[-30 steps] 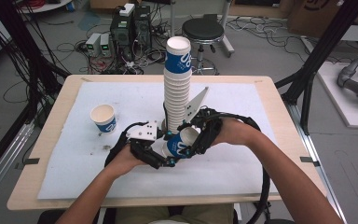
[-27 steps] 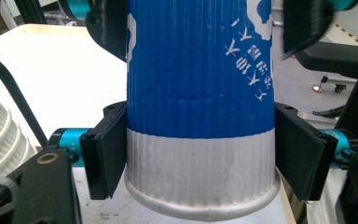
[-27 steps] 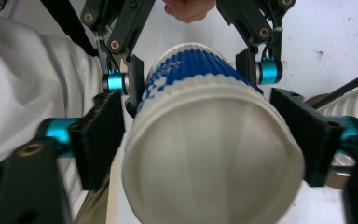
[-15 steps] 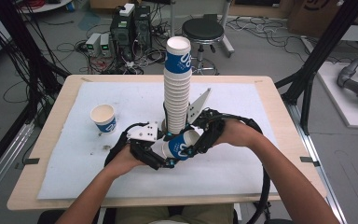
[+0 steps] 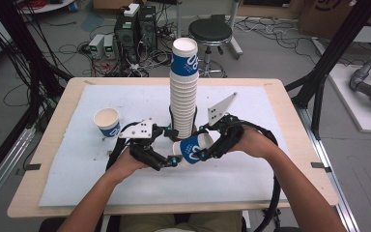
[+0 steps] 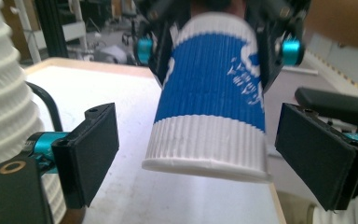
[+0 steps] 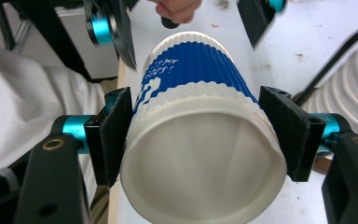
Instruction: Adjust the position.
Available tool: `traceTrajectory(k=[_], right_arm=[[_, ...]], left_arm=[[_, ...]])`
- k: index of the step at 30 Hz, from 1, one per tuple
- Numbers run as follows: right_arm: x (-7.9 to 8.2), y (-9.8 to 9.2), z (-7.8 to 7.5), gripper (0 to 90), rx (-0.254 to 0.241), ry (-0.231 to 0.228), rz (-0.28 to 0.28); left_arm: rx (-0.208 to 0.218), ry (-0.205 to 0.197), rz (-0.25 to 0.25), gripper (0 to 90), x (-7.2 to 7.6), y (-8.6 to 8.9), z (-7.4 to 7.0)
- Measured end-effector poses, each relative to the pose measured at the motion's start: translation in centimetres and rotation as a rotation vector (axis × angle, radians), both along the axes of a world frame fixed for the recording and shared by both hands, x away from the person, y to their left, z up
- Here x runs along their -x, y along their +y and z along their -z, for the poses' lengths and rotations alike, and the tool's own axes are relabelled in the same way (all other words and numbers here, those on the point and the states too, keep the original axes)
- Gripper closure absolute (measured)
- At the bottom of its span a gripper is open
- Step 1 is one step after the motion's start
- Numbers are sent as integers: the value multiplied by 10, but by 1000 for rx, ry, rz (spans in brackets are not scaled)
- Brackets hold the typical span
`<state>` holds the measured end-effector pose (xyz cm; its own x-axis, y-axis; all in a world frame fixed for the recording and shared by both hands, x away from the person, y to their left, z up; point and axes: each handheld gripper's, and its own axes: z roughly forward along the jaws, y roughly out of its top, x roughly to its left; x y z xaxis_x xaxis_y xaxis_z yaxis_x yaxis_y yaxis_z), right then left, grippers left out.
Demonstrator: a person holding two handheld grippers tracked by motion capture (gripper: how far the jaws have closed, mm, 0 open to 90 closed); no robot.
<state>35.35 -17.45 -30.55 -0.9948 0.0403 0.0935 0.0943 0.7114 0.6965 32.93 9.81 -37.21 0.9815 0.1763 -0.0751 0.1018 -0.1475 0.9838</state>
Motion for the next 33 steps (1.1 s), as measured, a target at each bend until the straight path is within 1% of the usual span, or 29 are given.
traceTrajectory(k=[1,4,6,8,16,19,20,23,25,27,28,29,30,33], right_arm=[[0,-2,1,293,-15,-2,10],[-1,-10,6,293,-90,2,32],[0,-14,11,293,-131,1,50],[1,-18,15,293,-181,7,67],[8,-24,26,292,-304,-4,92],[10,-26,31,292,-365,-2,105],[10,-26,33,293,-378,-6,105],[13,-26,37,292,-406,4,110],[14,-25,40,292,-435,4,110],[14,-24,42,292,-451,-2,115],[15,-25,43,292,-457,2,120],[14,-25,45,292,-479,-1,121],[14,-26,46,292,-485,9,123],[15,-28,48,292,-508,9,120]], left_arm=[[13,1,-4,131,0,1,0],[45,-2,-9,128,-1,4,-2],[57,-7,-14,128,-1,5,-3],[61,-7,-14,127,-1,5,-3],[88,-6,-8,127,0,6,-4],[89,-10,-10,127,0,6,-5],[94,-7,-10,127,1,6,-5],[102,-7,-9,127,0,6,-5],[103,-4,-7,127,1,6,-5],[107,-7,-3,127,1,6,-6],[110,-8,-3,127,1,6,-6],[119,-5,-3,127,1,7,-6],[126,-4,-4,127,1,7,-6],[133,-2,-3,127,1,6,-6]])
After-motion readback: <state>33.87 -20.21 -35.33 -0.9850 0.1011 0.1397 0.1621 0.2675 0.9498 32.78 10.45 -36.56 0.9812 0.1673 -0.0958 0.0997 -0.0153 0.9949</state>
